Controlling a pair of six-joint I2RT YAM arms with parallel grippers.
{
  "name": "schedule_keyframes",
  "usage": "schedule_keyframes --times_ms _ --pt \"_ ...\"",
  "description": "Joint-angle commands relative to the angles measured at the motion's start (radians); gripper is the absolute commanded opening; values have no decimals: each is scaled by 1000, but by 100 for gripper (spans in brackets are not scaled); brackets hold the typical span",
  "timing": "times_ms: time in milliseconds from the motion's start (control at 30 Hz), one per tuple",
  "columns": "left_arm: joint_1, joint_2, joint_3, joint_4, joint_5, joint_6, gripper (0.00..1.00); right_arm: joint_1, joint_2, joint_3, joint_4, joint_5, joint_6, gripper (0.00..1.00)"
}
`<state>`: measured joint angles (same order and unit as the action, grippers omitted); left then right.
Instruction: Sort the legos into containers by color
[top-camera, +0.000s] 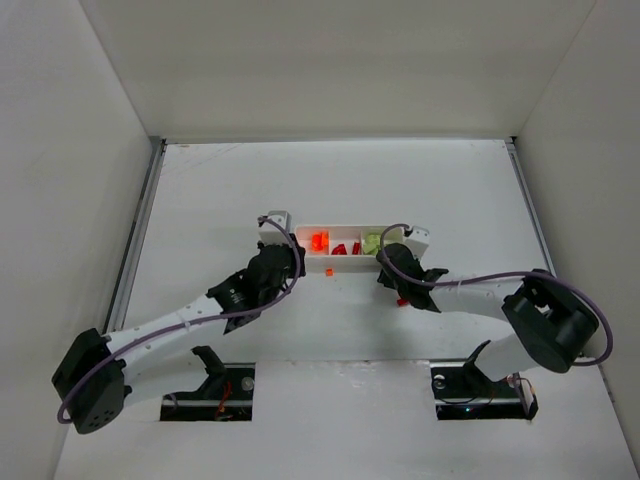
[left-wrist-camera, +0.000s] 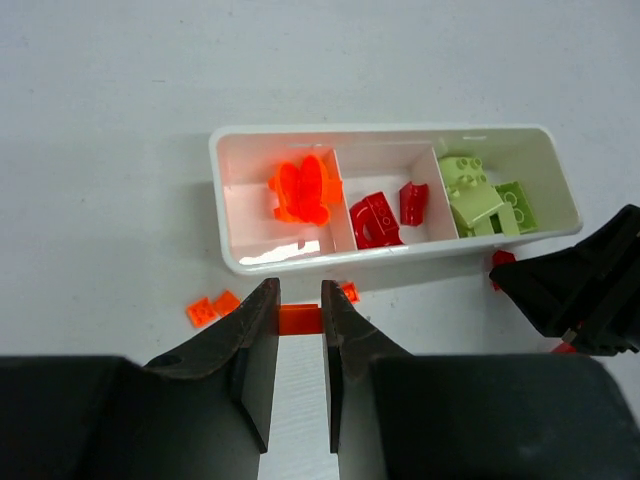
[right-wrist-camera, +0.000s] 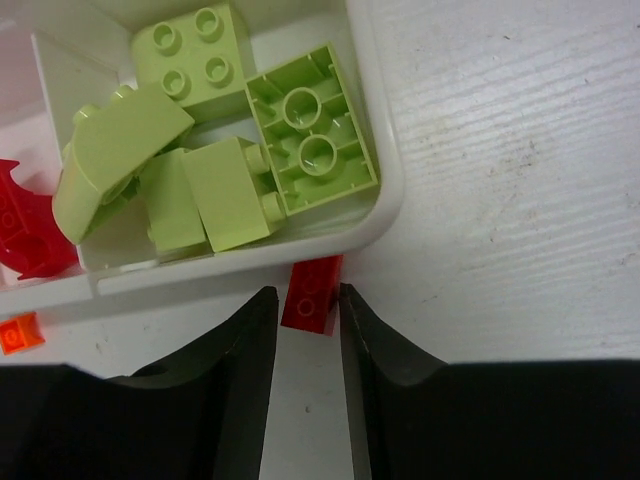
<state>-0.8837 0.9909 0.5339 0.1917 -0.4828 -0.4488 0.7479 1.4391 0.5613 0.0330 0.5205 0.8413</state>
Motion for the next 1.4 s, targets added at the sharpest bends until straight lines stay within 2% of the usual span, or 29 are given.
schedule_keyframes --times_ms 0,267,467,533,600,700,767,967,1367 --pt "36 60 89 52 24 25 14 17 38 45 -10 39 10 35" --pt "140 365 181 198 119 62 15 27 8 19 -4 39 10 30" --pt "170 486 224 229 119 75 15 72 -34 0 -7 38 10 29" --pt "165 500 232 233 112 76 19 90 -55 -4 -10 38 10 29" --pt "157 503 236 233 107 78 29 116 -94 -14 -10 42 10 29" --pt "150 471 226 239 89 73 47 158 -150 -15 -13 36 7 29" --pt "148 424 207 239 84 65 54 182 -190 -6 -15 30 -1 29" --pt "157 246 106 219 75 9 56 195 -246 80 2 -25 -82 29" --pt "170 -12 -103 -15 12 -93 50 67 76 325 93 -132 -218 29"
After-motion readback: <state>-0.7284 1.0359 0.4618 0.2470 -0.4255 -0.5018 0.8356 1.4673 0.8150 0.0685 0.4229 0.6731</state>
